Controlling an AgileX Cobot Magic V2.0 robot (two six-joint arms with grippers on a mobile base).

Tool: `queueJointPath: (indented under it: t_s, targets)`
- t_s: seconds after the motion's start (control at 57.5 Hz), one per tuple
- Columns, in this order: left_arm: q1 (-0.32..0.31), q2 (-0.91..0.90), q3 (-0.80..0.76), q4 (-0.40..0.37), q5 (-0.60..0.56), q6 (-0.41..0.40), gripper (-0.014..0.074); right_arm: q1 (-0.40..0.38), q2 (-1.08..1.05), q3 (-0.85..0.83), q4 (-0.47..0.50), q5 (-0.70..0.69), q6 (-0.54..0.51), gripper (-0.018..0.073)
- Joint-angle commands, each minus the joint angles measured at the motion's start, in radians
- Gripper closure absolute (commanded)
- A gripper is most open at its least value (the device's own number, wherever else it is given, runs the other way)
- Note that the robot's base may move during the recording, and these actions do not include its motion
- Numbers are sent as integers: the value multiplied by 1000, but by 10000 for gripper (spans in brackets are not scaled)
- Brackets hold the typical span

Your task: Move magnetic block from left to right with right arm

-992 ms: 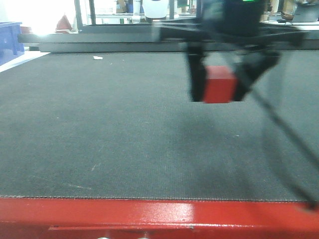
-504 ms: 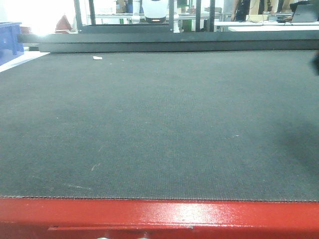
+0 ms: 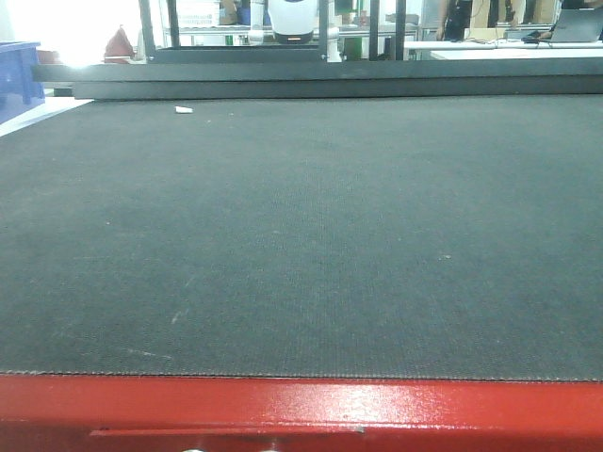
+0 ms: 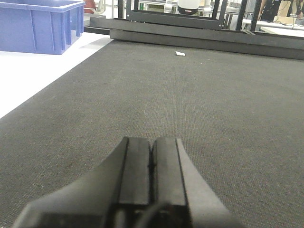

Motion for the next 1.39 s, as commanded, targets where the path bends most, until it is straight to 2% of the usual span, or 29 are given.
queueJointPath:
  t_s: [0.0,0.278,0.504,1.113,1.287,1.374]
  targets:
    - [0,-6,8,-7,-85,-2,713,-7,-76,16,-1,-174,-14,326]
    - [0,-6,8,-7,-85,-2,713,-7,-297,130,8,-209,-13,326]
    - [0,-6,8,-7,-85,-2,713,-7,-384,203,156,-213,-13,326]
    - [0,-6,8,-7,-85,-2,713,-7,-387,217,151,-249,-14,326]
    - [0,-6,8,-7,-85,-2,713,-7,-387,217,39,-252,-14,326]
    - [0,-6,8,-7,-85,-2,713,-7,-387,217,27,-252,-14,326]
